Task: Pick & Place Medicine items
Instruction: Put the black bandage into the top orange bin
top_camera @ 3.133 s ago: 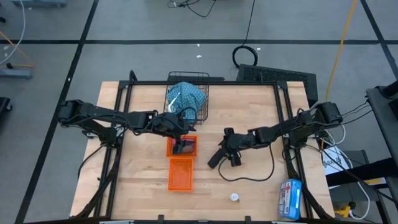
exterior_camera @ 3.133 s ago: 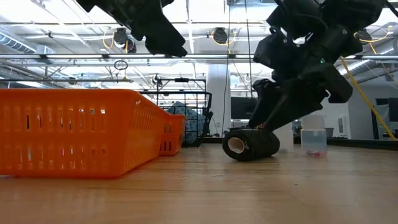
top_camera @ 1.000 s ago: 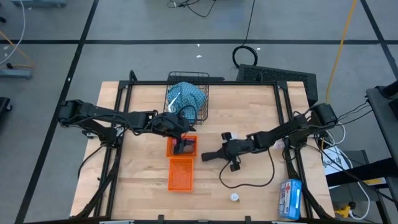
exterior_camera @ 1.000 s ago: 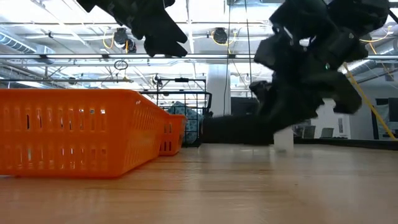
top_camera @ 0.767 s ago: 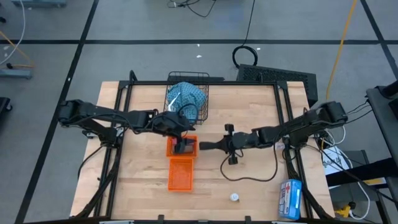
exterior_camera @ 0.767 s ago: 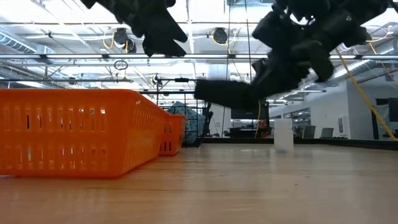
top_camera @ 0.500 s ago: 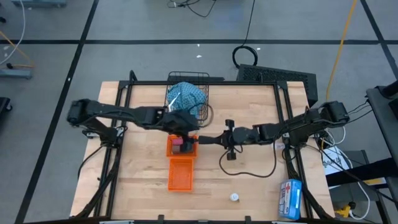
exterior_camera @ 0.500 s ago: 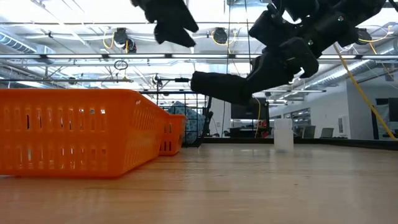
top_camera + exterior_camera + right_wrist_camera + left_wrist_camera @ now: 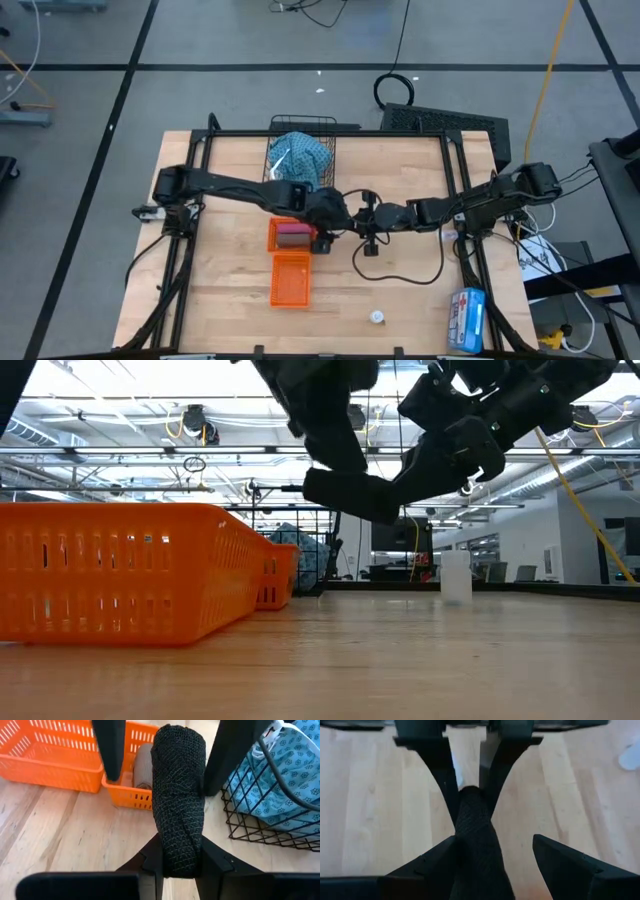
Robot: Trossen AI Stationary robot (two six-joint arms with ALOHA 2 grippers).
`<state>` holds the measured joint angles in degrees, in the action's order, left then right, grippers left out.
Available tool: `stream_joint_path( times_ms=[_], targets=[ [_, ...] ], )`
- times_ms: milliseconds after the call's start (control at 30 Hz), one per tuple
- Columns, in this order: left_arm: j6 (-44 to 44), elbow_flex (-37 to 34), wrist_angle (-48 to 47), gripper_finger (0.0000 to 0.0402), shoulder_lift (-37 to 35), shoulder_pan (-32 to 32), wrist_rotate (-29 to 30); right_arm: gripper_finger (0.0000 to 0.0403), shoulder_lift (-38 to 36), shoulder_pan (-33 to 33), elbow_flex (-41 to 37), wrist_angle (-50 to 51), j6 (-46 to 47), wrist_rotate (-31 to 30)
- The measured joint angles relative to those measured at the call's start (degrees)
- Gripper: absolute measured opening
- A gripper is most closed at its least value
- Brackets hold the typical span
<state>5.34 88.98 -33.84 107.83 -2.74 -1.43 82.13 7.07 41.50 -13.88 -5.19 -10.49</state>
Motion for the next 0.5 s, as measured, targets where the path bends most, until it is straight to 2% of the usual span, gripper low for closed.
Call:
stream_joint_path(
  times_ms=[133, 367, 500],
  targets=[
    [-0.47, 0.14, -0.56, 0.0264, 1.75, 0.02, 0.92, 0.0062, 0.04, 0.02, 0.00, 0.65, -0.42, 0.12],
    [0.21, 0.12, -0.63, 0.0264, 2.47, 0.04, 6.86, 0.0065, 0.00, 0.02, 0.00, 0.64, -0.42, 0.02],
    [0.37, 0.07, -0.25, 0.0264, 2.47, 0.17, 7.67, 0.0061, 0.00, 0.02, 0.00, 0.36, -0.42, 0.03]
  ],
)
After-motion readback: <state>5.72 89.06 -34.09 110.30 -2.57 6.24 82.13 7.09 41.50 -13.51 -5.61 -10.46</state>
